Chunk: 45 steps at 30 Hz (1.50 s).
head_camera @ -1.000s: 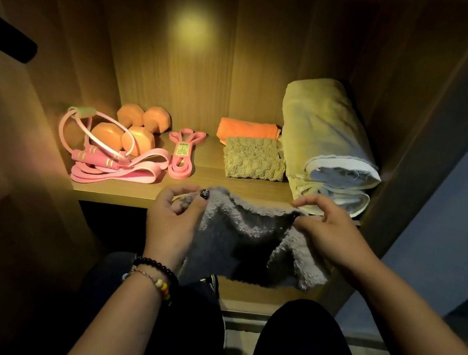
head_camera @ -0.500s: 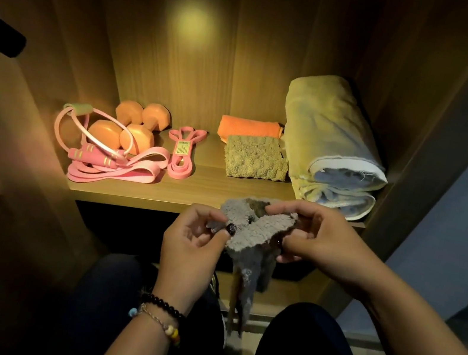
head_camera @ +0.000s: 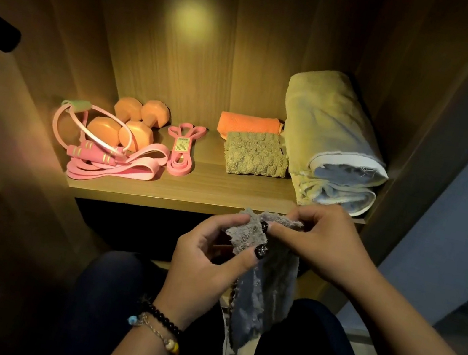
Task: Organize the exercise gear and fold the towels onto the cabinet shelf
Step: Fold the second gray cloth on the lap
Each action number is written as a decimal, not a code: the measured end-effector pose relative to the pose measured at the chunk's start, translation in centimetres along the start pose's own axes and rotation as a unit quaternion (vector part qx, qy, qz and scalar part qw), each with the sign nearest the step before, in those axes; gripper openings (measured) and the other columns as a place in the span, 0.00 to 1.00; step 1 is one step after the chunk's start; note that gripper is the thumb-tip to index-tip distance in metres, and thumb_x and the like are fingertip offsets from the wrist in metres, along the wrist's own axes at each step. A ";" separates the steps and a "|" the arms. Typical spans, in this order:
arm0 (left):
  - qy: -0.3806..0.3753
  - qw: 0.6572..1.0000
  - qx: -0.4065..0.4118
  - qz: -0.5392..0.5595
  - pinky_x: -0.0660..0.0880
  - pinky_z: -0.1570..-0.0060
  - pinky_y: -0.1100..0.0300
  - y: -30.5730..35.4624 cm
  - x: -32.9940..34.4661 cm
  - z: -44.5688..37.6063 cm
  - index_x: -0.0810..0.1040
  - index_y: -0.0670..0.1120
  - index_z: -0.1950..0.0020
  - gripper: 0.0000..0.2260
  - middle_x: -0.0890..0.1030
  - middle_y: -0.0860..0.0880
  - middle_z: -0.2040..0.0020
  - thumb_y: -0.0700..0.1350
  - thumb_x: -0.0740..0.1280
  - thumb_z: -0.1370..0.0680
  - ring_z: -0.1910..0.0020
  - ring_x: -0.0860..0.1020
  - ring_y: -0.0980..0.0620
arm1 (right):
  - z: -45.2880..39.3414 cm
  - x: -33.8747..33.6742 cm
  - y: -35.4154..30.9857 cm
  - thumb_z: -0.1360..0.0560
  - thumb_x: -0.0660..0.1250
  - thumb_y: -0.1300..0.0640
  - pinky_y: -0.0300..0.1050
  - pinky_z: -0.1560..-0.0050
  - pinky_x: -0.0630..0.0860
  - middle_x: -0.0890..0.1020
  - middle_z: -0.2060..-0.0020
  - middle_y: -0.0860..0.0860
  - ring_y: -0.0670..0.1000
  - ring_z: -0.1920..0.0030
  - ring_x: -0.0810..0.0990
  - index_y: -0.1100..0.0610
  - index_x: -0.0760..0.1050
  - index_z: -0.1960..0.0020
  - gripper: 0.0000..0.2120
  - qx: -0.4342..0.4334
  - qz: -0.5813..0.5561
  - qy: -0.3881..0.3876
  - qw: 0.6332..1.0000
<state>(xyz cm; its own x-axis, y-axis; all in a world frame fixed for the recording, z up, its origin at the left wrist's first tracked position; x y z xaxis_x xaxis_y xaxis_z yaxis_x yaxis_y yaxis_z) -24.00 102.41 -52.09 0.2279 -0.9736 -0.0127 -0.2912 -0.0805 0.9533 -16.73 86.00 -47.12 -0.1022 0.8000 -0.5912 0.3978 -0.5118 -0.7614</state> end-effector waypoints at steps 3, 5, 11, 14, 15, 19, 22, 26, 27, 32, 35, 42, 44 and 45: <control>0.013 0.999 0.008 -0.047 0.76 0.46 0.60 0.0 0.2 -0.2 0.82 0.55 0.47 0.15 0.83 0.58 0.45 0.47 0.75 0.33 0.43 0.79 0.60 | 0.2 0.0 -0.2 0.34 0.76 0.49 0.34 0.71 0.64 0.77 0.77 0.47 0.41 0.74 0.72 0.56 0.80 0.70 0.13 0.011 0.040 -0.001 0.999; 0.010 0.998 0.010 -0.056 0.77 0.47 0.61 0.0 0.2 -0.2 0.82 0.55 0.48 0.14 0.83 0.59 0.45 0.48 0.74 0.33 0.44 0.79 0.61 | 0.2 -0.1 -0.3 0.34 0.76 0.48 0.33 0.73 0.62 0.77 0.77 0.47 0.40 0.75 0.72 0.56 0.80 0.70 0.13 0.015 0.061 -0.003 0.998; -0.015 0.988 0.040 -0.149 0.74 0.48 0.70 0.5 0.6 -0.1 0.80 0.56 0.44 0.20 0.81 0.61 0.45 0.46 0.76 0.34 0.45 0.78 0.64 | 0.3 -0.3 0.0 0.34 0.74 0.45 0.33 0.74 0.62 0.78 0.77 0.49 0.40 0.74 0.73 0.55 0.80 0.71 0.15 0.016 0.091 -0.002 0.996; -0.002 0.973 0.081 -0.218 0.74 0.47 0.71 0.5 0.9 -0.5 0.80 0.55 0.45 0.17 0.80 0.61 0.48 0.43 0.76 0.32 0.46 0.77 0.64 | 0.5 -0.2 0.0 0.33 0.73 0.45 0.34 0.74 0.63 0.79 0.76 0.50 0.41 0.73 0.74 0.55 0.80 0.71 0.15 0.025 0.084 -0.008 0.996; 0.005 0.968 0.094 -0.231 0.73 0.48 0.71 0.5 1.0 -0.7 0.81 0.54 0.46 0.15 0.80 0.60 0.49 0.42 0.75 0.31 0.48 0.78 0.64 | 0.5 -0.2 0.0 0.33 0.73 0.45 0.34 0.74 0.63 0.79 0.76 0.49 0.40 0.74 0.73 0.55 0.80 0.71 0.15 0.027 0.080 -0.007 0.996; 0.028 0.967 0.100 -0.233 0.75 0.52 0.70 0.3 0.8 -2.3 0.83 0.52 0.51 0.10 0.82 0.60 0.53 0.38 0.70 0.27 0.53 0.79 0.64 | 0.4 -0.6 0.3 0.31 0.72 0.47 0.35 0.71 0.67 0.78 0.76 0.46 0.40 0.72 0.74 0.55 0.82 0.69 0.14 0.025 0.052 -0.013 0.998; 0.005 0.968 0.088 -0.234 0.77 0.57 0.66 0.5 0.2 -4.0 0.83 0.52 0.53 0.10 0.82 0.60 0.55 0.37 0.68 0.25 0.56 0.80 0.60 | 0.6 -0.5 0.1 0.27 0.68 0.45 0.45 0.61 0.75 0.78 0.62 0.46 0.43 0.61 0.75 0.51 0.81 0.60 0.10 -0.033 0.167 -0.109 0.979; -0.046 0.960 0.101 -0.258 0.75 0.56 0.71 1.5 -0.6 -7.1 0.82 0.51 0.52 0.10 0.81 0.59 0.54 0.36 0.67 0.24 0.54 0.78 0.62 | 1.4 -0.2 -0.2 0.25 0.64 0.45 0.42 0.53 0.71 0.67 0.44 0.48 0.48 0.46 0.68 0.48 0.79 0.49 0.10 -0.173 0.357 -0.192 0.898; -0.054 0.955 0.106 -0.271 0.73 0.55 0.74 1.7 -0.8 -7.9 0.82 0.50 0.52 0.10 0.80 0.59 0.53 0.35 0.66 0.24 0.53 0.77 0.64 | 1.4 0.0 0.1 0.25 0.65 0.47 0.43 0.52 0.72 0.68 0.42 0.49 0.50 0.45 0.68 0.49 0.79 0.48 0.10 -0.215 0.369 -0.197 0.883; -0.060 0.939 0.125 -0.315 0.69 0.51 0.77 1.7 -2.0 -10.6 0.82 0.46 0.51 0.11 0.79 0.58 0.54 0.31 0.65 0.25 0.52 0.74 0.68 | -0.4 -0.1 -0.1 0.23 0.61 0.49 0.45 0.51 0.76 0.72 0.41 0.50 0.50 0.49 0.74 0.54 0.77 0.45 0.12 -0.228 0.392 -0.214 0.865; -0.033 0.944 0.100 -0.312 0.69 0.52 0.76 1.3 -3.3 -11.2 0.81 0.48 0.52 0.12 0.78 0.62 0.55 0.32 0.64 0.24 0.54 0.74 0.69 | -2.2 -0.5 -0.7 0.21 0.59 0.46 0.42 0.54 0.77 0.76 0.53 0.48 0.46 0.56 0.76 0.53 0.76 0.49 0.13 -0.159 0.357 -0.167 0.905; 0.072 0.963 0.040 -0.258 0.75 0.51 0.56 -0.8 -5.9 -11.0 0.80 0.47 0.50 0.09 0.79 0.56 0.56 0.36 0.63 0.22 0.54 0.77 0.54 | -5.5 -0.9 -1.5 0.26 0.68 0.57 0.47 0.57 0.75 0.81 0.58 0.50 0.50 0.57 0.80 0.55 0.76 0.54 0.02 -0.095 0.179 -0.048 0.978; 0.077 0.966 0.033 -0.244 0.75 0.53 0.58 -1.3 -6.2 -11.0 0.78 0.51 0.54 0.11 0.79 0.56 0.58 0.35 0.63 0.23 0.56 0.78 0.53 | -6.0 -0.8 -1.5 0.27 0.70 0.57 0.47 0.57 0.76 0.82 0.60 0.50 0.49 0.58 0.81 0.56 0.79 0.55 0.03 -0.081 0.175 -0.043 0.980; 0.081 0.968 0.025 -0.235 0.75 0.55 0.60 -1.5 -6.3 -11.1 0.78 0.53 0.55 0.12 0.80 0.55 0.59 0.35 0.64 0.23 0.57 0.78 0.53 | -6.3 -0.7 -1.4 0.27 0.71 0.56 0.46 0.57 0.76 0.83 0.61 0.50 0.48 0.59 0.81 0.57 0.80 0.57 0.04 -0.071 0.175 -0.040 0.981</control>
<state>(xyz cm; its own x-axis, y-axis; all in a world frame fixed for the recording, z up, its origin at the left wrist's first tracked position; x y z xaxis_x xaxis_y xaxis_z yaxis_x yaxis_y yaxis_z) -14.74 111.01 -50.06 0.4883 -0.7808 -0.3898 -0.1631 -0.5204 0.8382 -11.51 88.15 -43.97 -0.0050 0.5525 -0.8335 0.5442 -0.6978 -0.4658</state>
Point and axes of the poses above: each hand's wrist, its own z-axis away from the middle knuckle, its own x-axis out of the palm, y = z × x, the point moved 2 cm from there along -z, towards the middle knuckle
